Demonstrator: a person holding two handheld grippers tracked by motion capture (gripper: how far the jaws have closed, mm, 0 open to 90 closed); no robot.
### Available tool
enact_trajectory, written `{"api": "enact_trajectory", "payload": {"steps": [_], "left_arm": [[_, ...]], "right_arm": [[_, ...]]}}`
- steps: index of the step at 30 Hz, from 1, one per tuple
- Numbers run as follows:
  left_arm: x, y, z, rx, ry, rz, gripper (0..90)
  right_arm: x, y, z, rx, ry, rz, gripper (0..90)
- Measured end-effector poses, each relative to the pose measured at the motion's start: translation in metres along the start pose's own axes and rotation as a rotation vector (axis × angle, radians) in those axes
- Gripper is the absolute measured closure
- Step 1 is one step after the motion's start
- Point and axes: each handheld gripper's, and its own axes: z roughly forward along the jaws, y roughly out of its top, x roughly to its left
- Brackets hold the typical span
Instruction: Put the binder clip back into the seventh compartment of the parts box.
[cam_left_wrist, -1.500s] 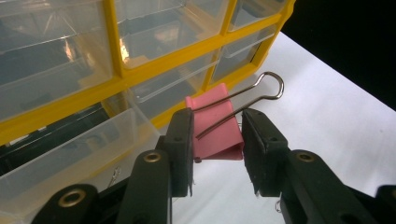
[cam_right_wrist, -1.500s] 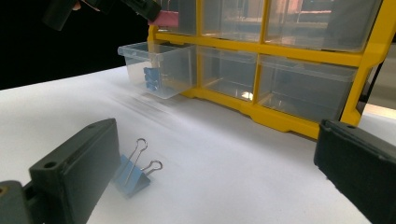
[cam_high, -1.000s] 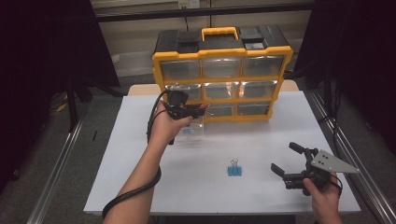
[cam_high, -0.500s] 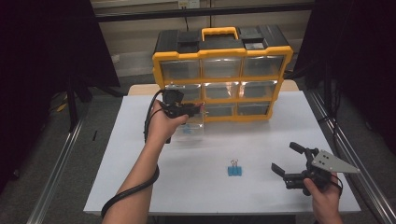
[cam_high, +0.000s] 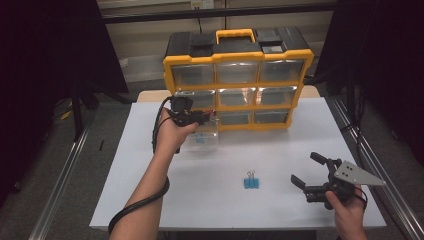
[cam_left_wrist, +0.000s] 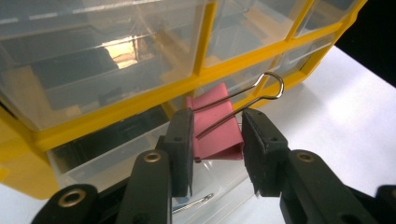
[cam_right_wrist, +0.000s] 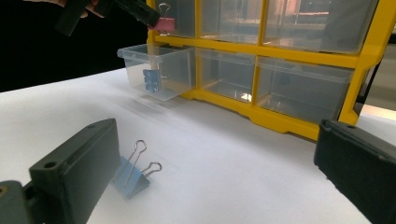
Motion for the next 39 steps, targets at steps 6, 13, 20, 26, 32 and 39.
{"api": "enact_trajectory", "payload": {"steps": [6, 13, 20, 26, 32, 39], "left_arm": [[0.005, -0.005, 0.002, 0.008, 0.008, -0.004, 65.0], [0.007, -0.008, 0.002, 0.018, 0.019, -0.013, 65.0], [0.008, -0.011, 0.005, 0.027, 0.021, -0.010, 64.9], [0.007, -0.013, 0.008, 0.021, 0.031, -0.022, 65.0], [0.008, -0.015, 0.009, 0.030, 0.030, -0.023, 64.9], [0.007, -0.017, 0.011, 0.032, 0.023, -0.010, 61.8]], "right_arm": [[0.000, 0.000, 0.000, 0.001, 0.000, -0.001, 0.0], [0.000, 0.000, 0.000, -0.001, 0.001, -0.006, 0.0], [0.000, 0.000, 0.000, 0.001, 0.001, -0.002, 0.0], [0.000, 0.000, 0.000, 0.000, 0.001, -0.006, 0.0], [-0.001, 0.000, 0.000, 0.000, 0.000, -0.007, 0.0], [0.000, 0.000, 0.000, 0.000, 0.004, -0.001, 0.0]]}}
